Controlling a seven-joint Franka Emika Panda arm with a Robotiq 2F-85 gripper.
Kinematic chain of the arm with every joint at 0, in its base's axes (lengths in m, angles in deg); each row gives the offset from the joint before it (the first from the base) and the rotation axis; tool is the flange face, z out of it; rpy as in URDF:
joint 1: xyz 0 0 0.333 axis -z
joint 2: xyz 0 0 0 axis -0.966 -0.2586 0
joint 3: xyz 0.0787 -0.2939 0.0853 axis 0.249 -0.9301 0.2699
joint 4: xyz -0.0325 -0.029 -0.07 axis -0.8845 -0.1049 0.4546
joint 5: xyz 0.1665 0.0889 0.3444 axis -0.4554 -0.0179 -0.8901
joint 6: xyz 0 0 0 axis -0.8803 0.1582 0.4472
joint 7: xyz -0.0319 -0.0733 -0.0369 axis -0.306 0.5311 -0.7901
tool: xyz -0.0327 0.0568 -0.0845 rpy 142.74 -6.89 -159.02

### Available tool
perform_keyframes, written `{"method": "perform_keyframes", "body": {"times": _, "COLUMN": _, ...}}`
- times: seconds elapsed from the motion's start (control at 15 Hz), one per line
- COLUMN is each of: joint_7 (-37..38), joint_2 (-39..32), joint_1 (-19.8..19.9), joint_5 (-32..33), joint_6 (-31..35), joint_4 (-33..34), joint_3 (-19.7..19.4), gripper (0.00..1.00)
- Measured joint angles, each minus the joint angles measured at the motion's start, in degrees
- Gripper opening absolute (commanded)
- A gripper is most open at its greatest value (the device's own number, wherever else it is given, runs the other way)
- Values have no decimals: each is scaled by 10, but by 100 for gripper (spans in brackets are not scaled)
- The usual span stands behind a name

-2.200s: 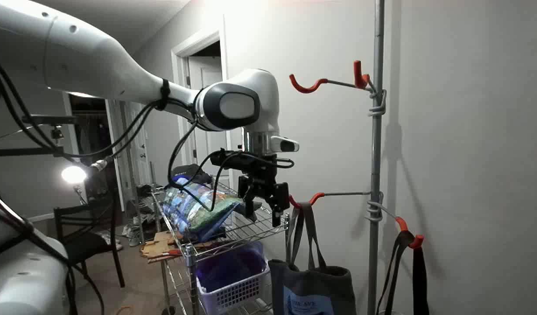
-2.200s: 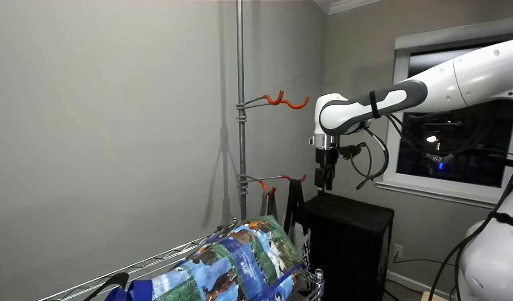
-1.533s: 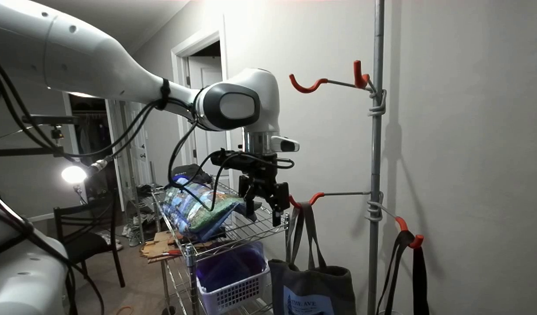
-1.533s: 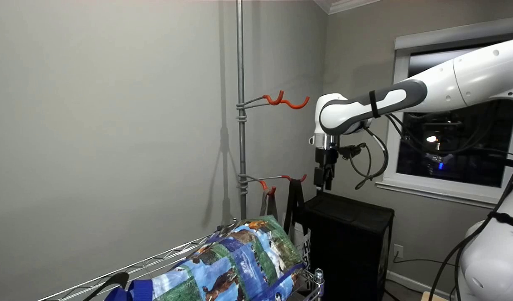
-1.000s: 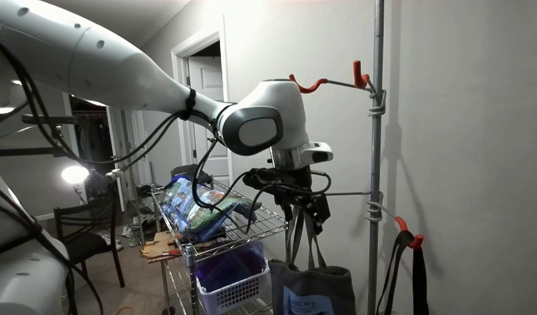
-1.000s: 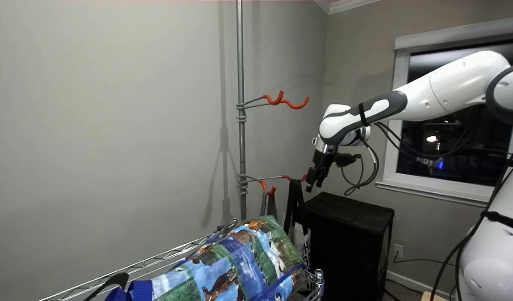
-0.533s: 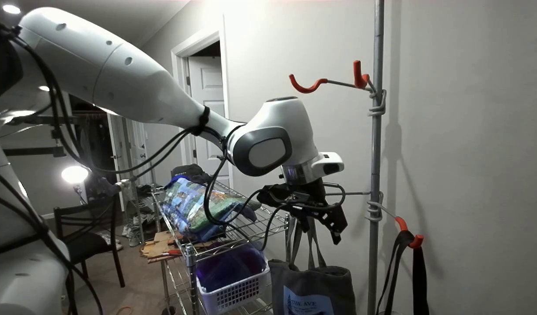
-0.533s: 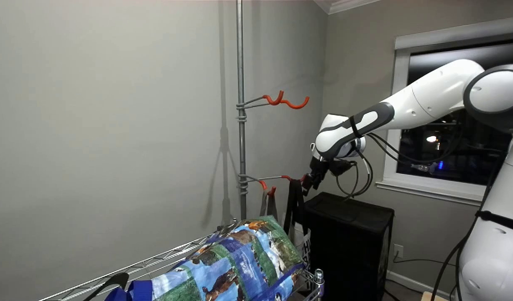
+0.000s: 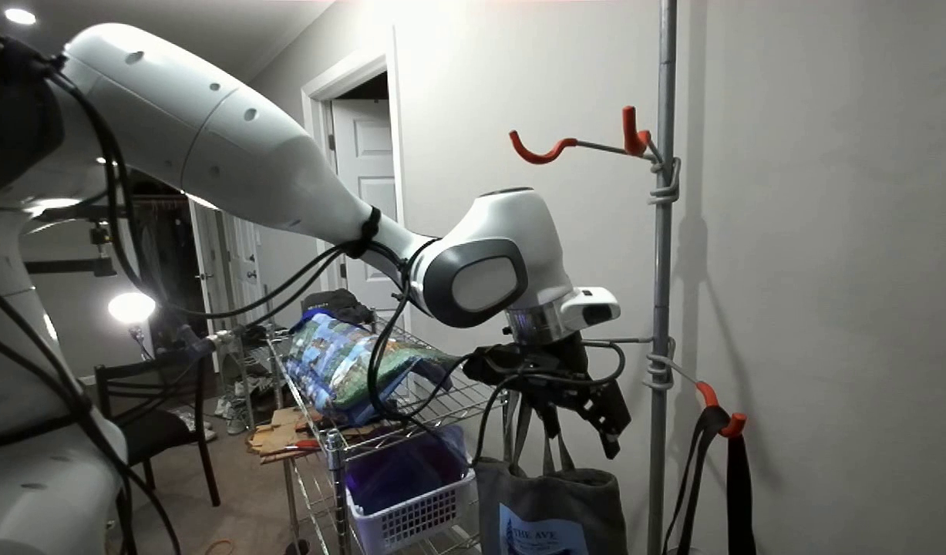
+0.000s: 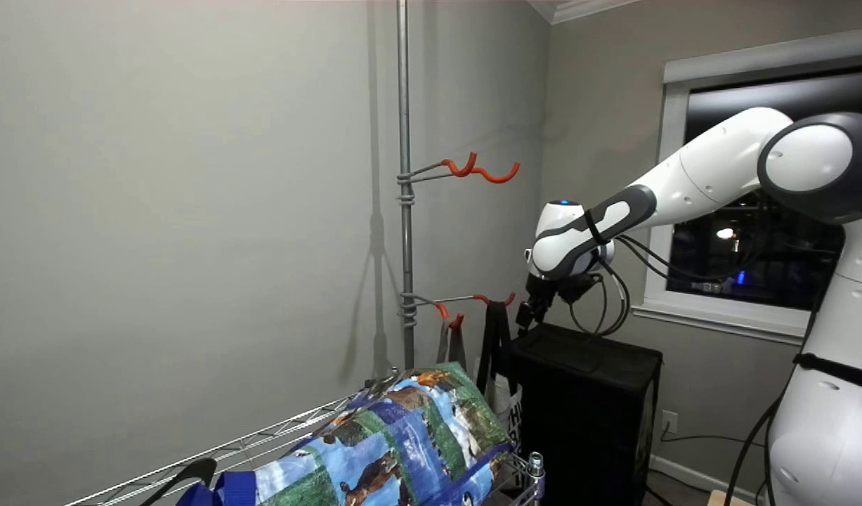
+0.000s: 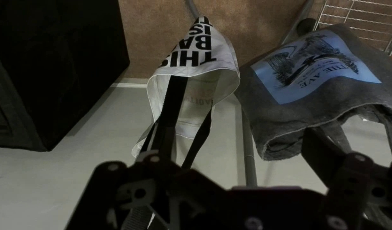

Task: Take the bags off of the coat rack

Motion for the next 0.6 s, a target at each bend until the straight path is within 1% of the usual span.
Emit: {"method": "perform_keyframes", "body": {"times": 0.6, "joint_7": 40, "joint_2": -21, "joint_1": 43, "joint_5": 52, "joint_6": 3, "joint_4": 0, "joint_3": -4, "gripper": 100}}
